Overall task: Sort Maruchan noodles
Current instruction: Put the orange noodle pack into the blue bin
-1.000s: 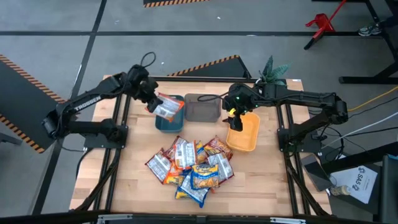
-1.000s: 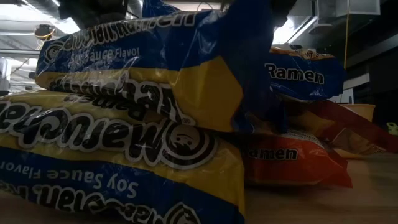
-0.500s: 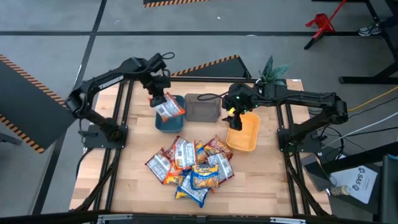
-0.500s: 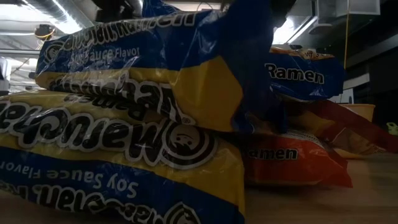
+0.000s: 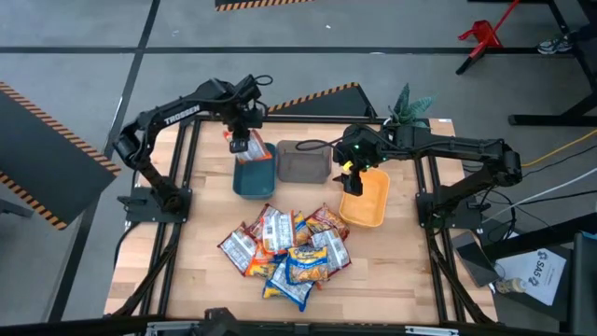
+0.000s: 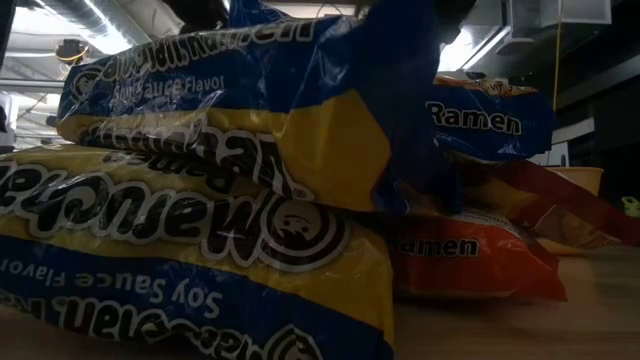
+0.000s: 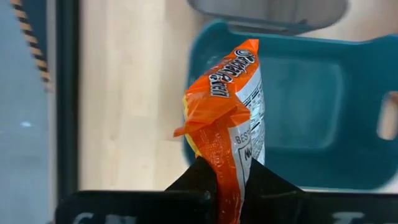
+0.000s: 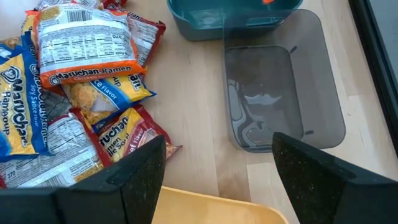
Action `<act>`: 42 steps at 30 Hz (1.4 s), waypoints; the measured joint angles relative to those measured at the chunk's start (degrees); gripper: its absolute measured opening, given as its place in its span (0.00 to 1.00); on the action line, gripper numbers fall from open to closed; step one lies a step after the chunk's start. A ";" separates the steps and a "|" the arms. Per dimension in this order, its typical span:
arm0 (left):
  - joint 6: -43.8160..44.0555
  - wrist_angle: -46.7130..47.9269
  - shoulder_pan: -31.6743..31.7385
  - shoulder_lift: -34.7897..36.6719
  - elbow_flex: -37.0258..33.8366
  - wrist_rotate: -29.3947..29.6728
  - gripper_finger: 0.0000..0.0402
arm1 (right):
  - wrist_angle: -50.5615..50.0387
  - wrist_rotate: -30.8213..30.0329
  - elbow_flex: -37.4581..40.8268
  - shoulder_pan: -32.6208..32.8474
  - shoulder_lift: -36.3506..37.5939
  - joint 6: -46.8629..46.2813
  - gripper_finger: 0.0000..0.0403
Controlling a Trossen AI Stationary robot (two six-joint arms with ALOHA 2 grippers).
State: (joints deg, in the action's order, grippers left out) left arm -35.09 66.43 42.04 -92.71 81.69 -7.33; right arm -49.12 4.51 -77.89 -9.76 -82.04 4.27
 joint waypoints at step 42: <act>-2.55 -3.72 -11.23 0.00 -10.26 -10.32 0.02 | -0.01 -0.04 0.00 0.00 0.00 0.00 0.70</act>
State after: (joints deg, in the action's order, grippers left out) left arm -37.64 62.71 30.82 -92.71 71.43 -17.65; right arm -49.14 4.47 -77.89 -9.76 -82.04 4.27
